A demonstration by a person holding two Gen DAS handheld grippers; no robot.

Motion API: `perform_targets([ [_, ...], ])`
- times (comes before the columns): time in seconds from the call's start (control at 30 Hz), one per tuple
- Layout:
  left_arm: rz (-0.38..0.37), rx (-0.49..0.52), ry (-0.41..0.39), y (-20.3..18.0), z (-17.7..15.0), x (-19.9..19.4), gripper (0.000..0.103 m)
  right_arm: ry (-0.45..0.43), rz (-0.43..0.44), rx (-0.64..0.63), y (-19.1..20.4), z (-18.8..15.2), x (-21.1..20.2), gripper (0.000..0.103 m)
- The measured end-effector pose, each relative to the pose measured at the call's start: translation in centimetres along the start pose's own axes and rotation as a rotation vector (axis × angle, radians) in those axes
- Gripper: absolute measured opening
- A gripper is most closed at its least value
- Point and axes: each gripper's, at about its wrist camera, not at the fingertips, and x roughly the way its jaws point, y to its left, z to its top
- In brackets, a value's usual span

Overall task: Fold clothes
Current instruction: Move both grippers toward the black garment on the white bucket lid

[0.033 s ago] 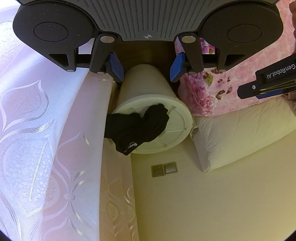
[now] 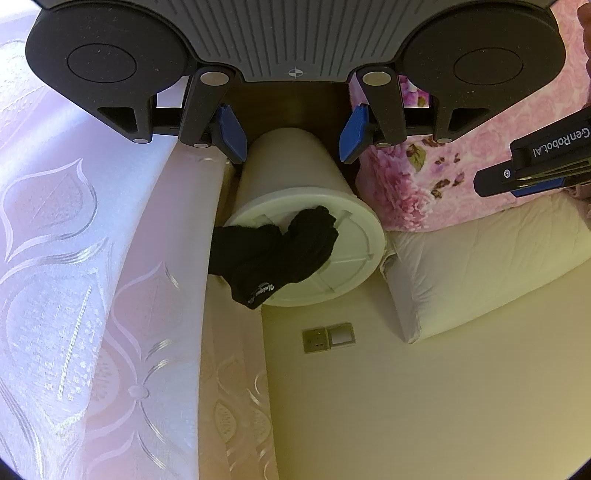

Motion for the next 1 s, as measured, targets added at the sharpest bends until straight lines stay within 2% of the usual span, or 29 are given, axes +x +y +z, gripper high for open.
perform_targets([
  [0.43,-0.014,0.003,0.004,0.1,-0.4,1.8,0.036,0.003,-0.007,0.009,-0.3,0.3,0.8,0.060],
  [1.0,-0.020,0.004,0.009,0.8,-1.1,2.0,0.036,0.004,-0.025,0.004,0.0,0.5,1.5,0.060],
])
